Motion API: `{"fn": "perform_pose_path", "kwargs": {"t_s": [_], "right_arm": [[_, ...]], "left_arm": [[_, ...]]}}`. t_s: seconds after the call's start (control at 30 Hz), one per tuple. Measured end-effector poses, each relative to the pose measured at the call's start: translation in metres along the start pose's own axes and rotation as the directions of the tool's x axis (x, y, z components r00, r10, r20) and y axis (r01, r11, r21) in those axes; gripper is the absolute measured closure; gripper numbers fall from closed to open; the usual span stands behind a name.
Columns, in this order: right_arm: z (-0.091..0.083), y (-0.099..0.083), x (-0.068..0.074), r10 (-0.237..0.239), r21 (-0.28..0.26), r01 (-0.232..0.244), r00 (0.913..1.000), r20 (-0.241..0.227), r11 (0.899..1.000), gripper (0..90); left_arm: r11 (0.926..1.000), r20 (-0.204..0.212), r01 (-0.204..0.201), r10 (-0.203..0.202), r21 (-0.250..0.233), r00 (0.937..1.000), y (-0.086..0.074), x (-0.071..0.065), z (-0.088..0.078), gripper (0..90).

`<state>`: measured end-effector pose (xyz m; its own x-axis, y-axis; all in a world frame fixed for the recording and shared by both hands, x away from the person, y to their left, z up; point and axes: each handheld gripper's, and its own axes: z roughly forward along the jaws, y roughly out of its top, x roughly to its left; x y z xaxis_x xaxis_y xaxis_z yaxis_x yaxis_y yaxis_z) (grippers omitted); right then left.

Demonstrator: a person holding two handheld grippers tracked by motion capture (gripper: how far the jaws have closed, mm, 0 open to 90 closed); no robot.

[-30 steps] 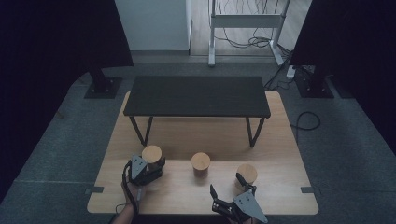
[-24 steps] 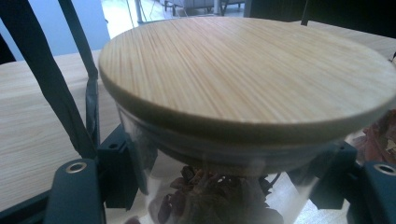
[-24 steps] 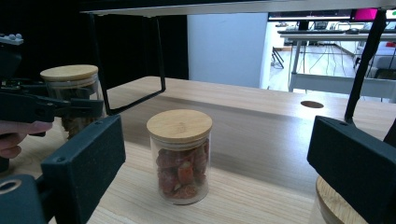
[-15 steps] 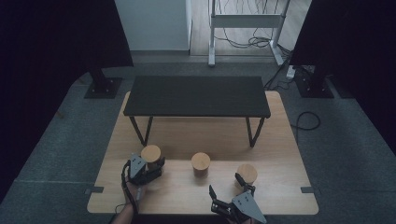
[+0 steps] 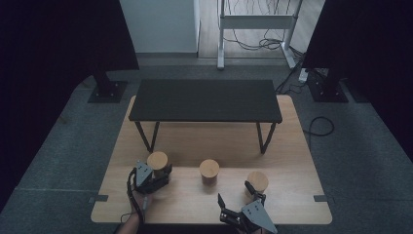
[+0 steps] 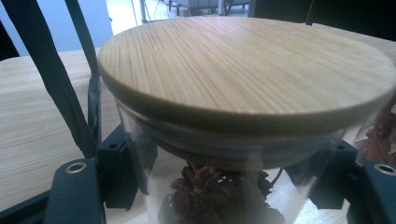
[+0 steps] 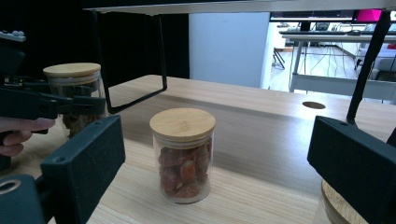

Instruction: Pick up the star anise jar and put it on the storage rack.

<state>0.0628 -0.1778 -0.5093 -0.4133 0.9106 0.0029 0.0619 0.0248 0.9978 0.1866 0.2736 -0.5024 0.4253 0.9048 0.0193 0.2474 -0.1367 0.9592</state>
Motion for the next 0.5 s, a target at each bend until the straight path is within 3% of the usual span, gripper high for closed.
{"fn": "perform_pose_path", "kwargs": {"t_s": [0.3, 0.5], "right_arm": [[0.0000, -0.0001, -0.0008, 0.001, -0.001, -0.001, 1.0000, 0.000, 1.000, 3.4], [0.0000, -0.0002, -0.0016, 0.003, -0.001, -0.003, 1.0000, 0.003, 1.000, 3.4]], "left_arm": [[0.9999, 0.014, 0.004, -0.003, -0.016, 0.9999, -0.0029, 0.0019, -0.0013, 26.5], [0.9982, 0.017, 0.020, -0.019, -0.057, 0.9997, 0.0013, 0.0055, -0.0081, 26.5]]}}
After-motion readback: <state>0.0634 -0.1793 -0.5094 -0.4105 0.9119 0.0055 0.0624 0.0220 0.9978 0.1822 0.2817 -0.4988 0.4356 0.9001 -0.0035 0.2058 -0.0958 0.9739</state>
